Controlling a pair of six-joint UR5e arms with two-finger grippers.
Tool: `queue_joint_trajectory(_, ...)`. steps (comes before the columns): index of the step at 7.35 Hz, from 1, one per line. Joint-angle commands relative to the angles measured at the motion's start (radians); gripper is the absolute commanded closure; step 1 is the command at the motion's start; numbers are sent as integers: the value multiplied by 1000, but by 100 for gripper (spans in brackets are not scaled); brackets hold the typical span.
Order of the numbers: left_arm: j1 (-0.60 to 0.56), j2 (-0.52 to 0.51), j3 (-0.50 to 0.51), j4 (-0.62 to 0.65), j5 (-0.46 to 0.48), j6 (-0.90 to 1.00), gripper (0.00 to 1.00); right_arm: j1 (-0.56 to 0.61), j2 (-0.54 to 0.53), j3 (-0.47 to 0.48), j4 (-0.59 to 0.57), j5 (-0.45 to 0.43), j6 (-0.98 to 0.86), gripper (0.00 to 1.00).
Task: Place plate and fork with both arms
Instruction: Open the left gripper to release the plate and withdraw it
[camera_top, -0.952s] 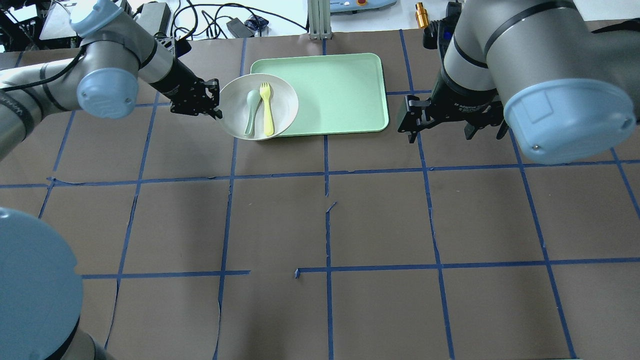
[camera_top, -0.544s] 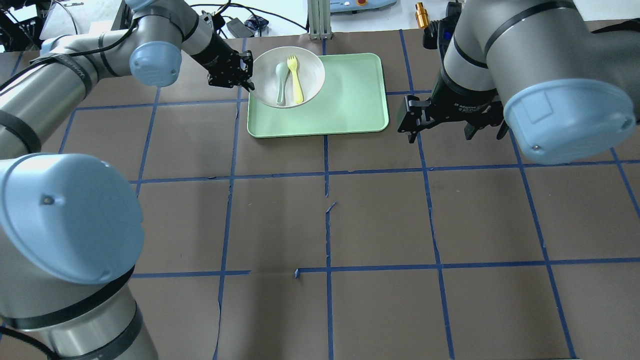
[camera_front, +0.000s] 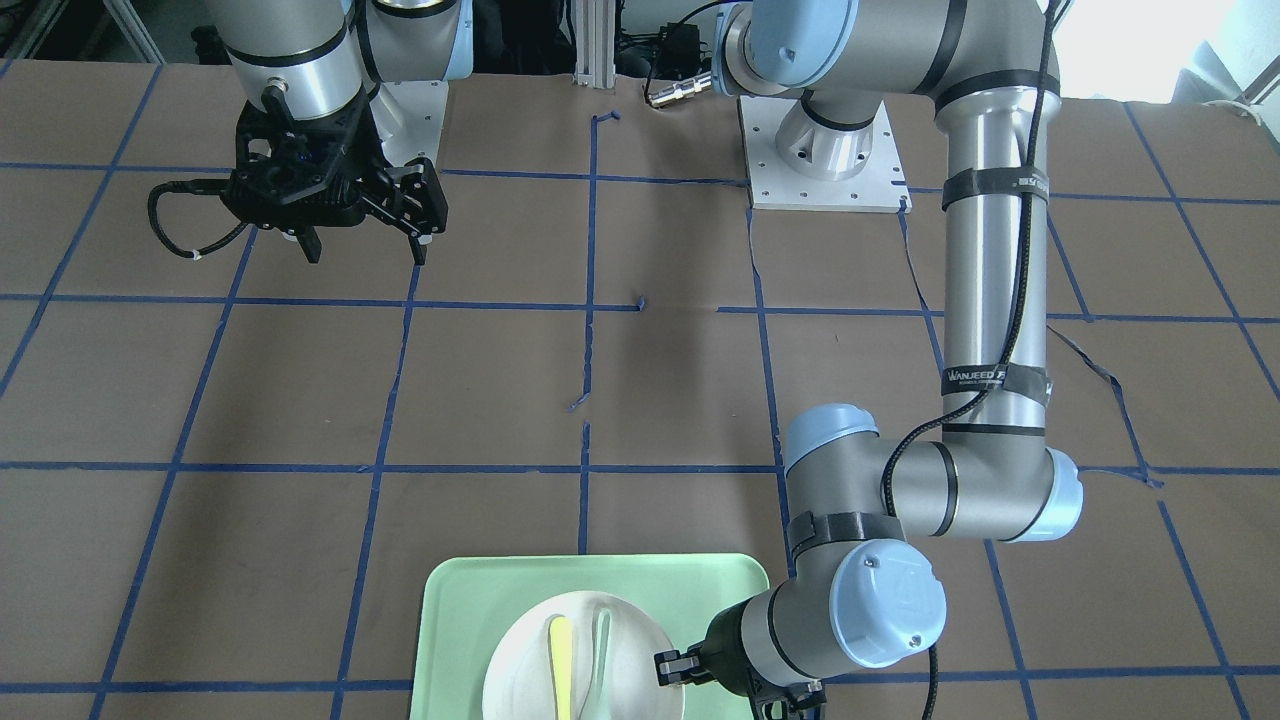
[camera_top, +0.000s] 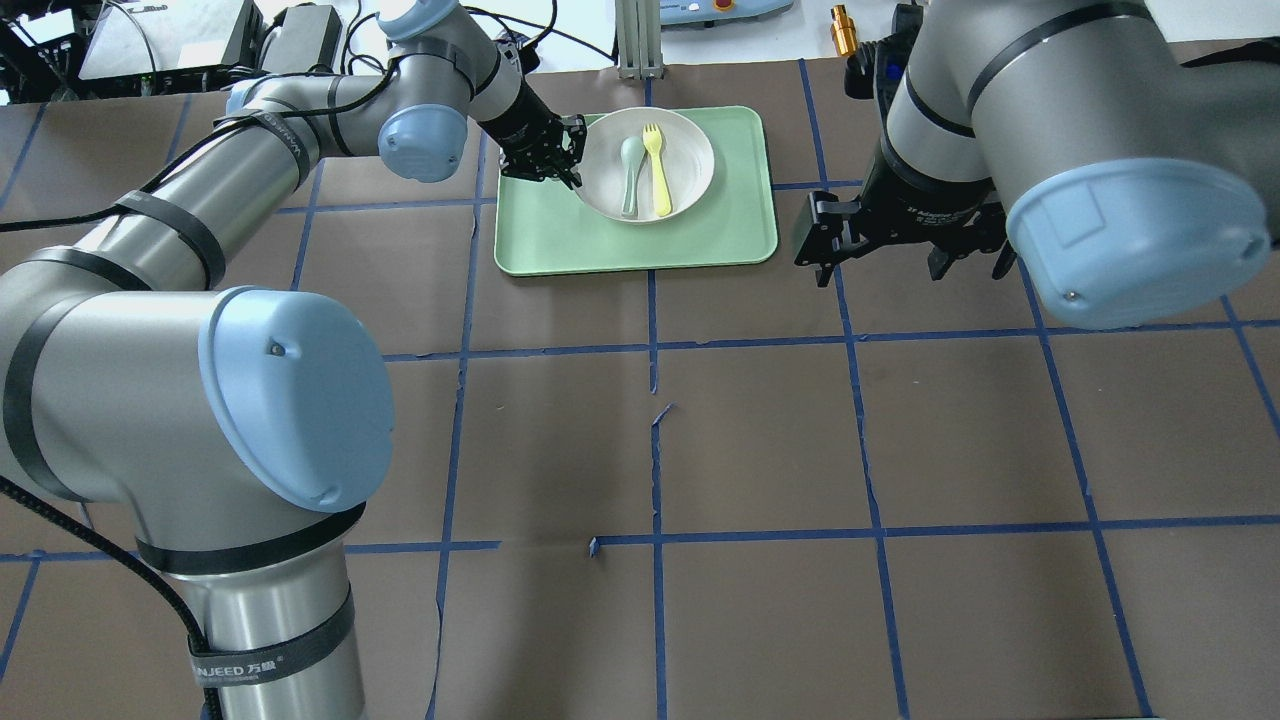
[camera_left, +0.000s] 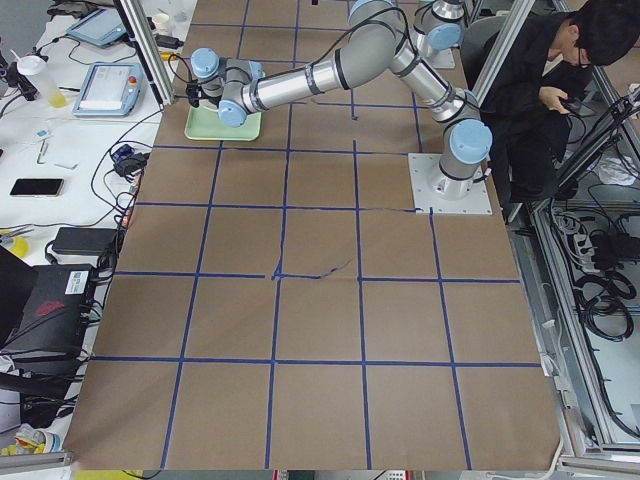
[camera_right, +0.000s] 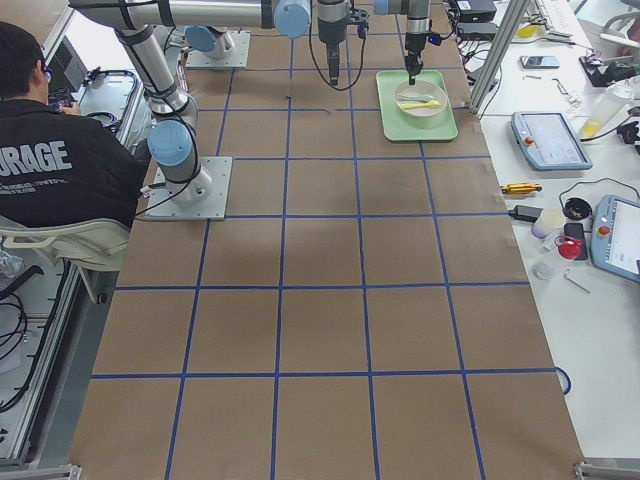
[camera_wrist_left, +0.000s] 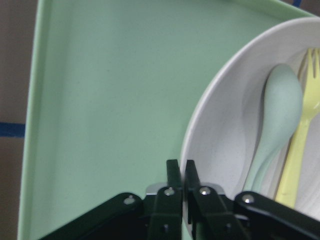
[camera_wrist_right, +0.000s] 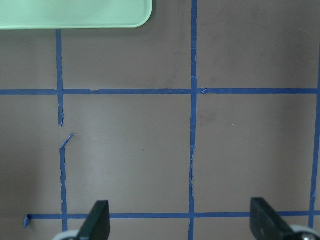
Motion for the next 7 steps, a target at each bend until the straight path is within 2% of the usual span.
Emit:
queue_joint_trajectory(1,-4,-9,-5,54,15,5,27,0,2,0,0,0,0,0)
queue_joint_trajectory(2,-4,23,-26,44,15,14,0,0,2,0,0,0,0,0)
queue_joint_trajectory(3,-6,78,-73,42,18,16,0,0,2,0,0,0,-1,0)
queue_joint_trajectory(4,-3,157,-132,30,75,16,0,0,2,0,0,0,-2,0)
queue_joint_trajectory(5,-9,252,-196,-28,137,14,0,0,2,0,0,0,0,0)
queue_joint_trajectory(6,-22,357,-251,-103,156,7,0,0,2,0,0,1,0,0)
queue_joint_trajectory(7,-48,453,-294,-183,229,-2,0,0,2,0,0,1,0,0)
